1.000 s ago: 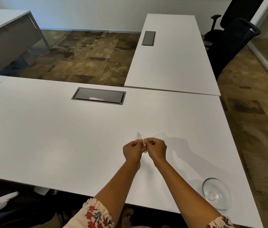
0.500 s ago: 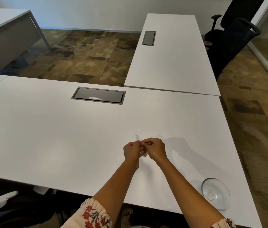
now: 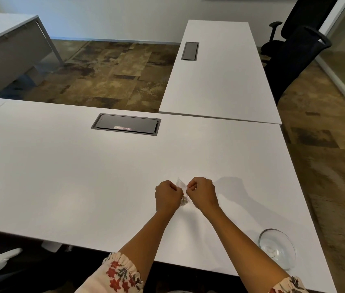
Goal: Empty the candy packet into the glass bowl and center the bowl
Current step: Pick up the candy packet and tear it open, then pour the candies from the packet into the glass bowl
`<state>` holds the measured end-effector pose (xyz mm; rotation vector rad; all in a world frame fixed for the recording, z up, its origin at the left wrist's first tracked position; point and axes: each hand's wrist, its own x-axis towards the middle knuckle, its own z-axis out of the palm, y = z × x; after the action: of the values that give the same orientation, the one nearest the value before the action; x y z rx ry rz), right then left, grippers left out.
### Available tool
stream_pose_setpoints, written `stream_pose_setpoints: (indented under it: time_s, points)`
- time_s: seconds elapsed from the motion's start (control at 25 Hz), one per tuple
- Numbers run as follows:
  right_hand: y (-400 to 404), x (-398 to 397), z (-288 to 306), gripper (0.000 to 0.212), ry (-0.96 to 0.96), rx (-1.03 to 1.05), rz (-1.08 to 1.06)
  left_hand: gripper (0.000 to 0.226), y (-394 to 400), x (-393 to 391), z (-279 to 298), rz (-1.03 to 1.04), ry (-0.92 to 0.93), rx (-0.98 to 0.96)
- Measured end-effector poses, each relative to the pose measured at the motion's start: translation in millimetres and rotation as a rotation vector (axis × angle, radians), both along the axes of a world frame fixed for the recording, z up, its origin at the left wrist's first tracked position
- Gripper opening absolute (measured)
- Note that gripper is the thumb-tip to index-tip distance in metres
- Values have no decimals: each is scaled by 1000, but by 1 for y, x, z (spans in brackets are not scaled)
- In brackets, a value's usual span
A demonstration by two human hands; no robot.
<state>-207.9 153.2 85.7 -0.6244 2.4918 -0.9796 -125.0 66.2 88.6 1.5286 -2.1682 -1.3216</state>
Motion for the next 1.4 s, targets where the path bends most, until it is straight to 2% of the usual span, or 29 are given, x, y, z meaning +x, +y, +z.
stream_pose_setpoints:
  time_s: [0.2, 0.4, 0.52, 0.68, 0.8, 0.88, 1.04, 1.16, 1.28, 1.4]
  points:
    - [3, -12, 2, 10, 60, 43, -20, 8, -4, 6, -3, -18, -47, -30]
    - [14, -24, -5, 15, 34, 29, -48, 10, -9, 11, -3, -15, -66, -25]
    - [18, -22, -11, 17, -22, -11, -71, 25, -9, 8, -2, -33, -53, -33]
    - [25, -18, -19, 20, -316, -209, -151, 41, -8, 5, 1, -75, -68, -29]
    - [28, -15, -22, 25, -720, -423, -335, 41, -4, 4, 4, -91, -73, -13]
    - [30, -16, -28, 28, -882, -428, -441, 39, -2, 2, 7, -106, -77, -12]
    - [37, -14, -39, 35, -946, -351, -511, 40, 4, -8, 17, -162, -78, 19]
    - [45, -13, -45, 39, -1039, -374, -490, 36, 12, -18, 27, -251, -32, 46]
    - [53, -13, -48, 49, -1162, -508, -390, 33, 21, -27, 36, -316, 7, 85]
    - [61, -13, -48, 42, -1244, -668, -388, 28, 29, -33, 43, -371, 46, 146]
